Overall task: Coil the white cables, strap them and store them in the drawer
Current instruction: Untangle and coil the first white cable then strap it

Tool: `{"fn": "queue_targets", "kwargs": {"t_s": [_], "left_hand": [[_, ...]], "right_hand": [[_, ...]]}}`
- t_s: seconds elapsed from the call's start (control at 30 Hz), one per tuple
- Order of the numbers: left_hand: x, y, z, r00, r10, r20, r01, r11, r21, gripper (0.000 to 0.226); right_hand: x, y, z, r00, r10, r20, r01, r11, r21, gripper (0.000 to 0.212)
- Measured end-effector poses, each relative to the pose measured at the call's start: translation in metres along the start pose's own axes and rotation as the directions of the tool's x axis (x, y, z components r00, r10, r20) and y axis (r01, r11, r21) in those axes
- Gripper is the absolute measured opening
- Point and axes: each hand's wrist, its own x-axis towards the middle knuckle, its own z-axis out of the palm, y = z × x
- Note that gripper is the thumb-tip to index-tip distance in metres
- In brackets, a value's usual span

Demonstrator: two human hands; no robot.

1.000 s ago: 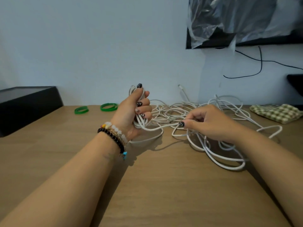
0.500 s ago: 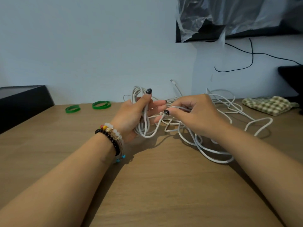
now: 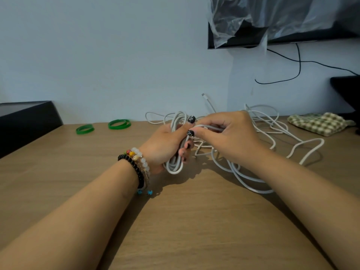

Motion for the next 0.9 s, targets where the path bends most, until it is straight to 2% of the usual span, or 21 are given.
{"fn": "queue_targets", "kwargs": {"t_s": [0.1, 0.23, 0.4, 0.57, 0.63, 0.73, 0.8, 0.9], "left_hand": [[-0.001, 0.003, -0.001, 0.990, -0.072, 0.119, 0.090, 0.984, -0.155, 0.033], [-0.001, 0.005, -0.003, 0.989, -0.087, 0.123, 0.106, 0.982, -0.154, 0.042], [0.000, 0.007, -0.009, 0.998, 0.008, -0.066, -0.014, 0.996, -0.089, 0.039], [0.002, 0.013, -0.019, 0.953, -0.005, -0.304, -0.096, 0.944, -0.317, 0.036], [0.002, 0.015, -0.022, 0.924, 0.013, -0.382, -0.156, 0.925, -0.346, 0.038], [0.003, 0.014, -0.020, 0.903, 0.088, -0.420, -0.200, 0.952, -0.230, 0.039], [0.002, 0.012, -0.017, 0.917, 0.104, -0.385, -0.174, 0.973, -0.152, 0.043], [0.003, 0.009, -0.016, 0.936, 0.114, -0.334, -0.135, 0.990, -0.040, 0.050]], "right_hand": [[0.004, 0.001, -0.006, 0.996, 0.075, -0.054, -0.075, 0.997, 0.008, 0.006], [0.010, 0.006, -0.014, 0.987, 0.144, -0.070, -0.144, 0.990, -0.001, 0.008], [0.013, 0.017, -0.024, 0.983, 0.183, -0.036, -0.184, 0.981, -0.053, 0.006], [0.016, 0.020, -0.028, 0.988, 0.148, -0.052, -0.154, 0.978, -0.140, 0.006], [0.015, 0.020, -0.027, 0.988, 0.148, -0.053, -0.154, 0.977, -0.146, 0.009], [0.013, 0.020, -0.022, 0.987, 0.153, -0.050, -0.157, 0.981, -0.111, 0.015], [0.013, 0.020, -0.020, 0.988, 0.129, -0.081, -0.135, 0.987, -0.083, 0.021], [0.013, 0.016, -0.017, 0.987, 0.085, -0.134, -0.091, 0.995, -0.036, 0.015]]}}
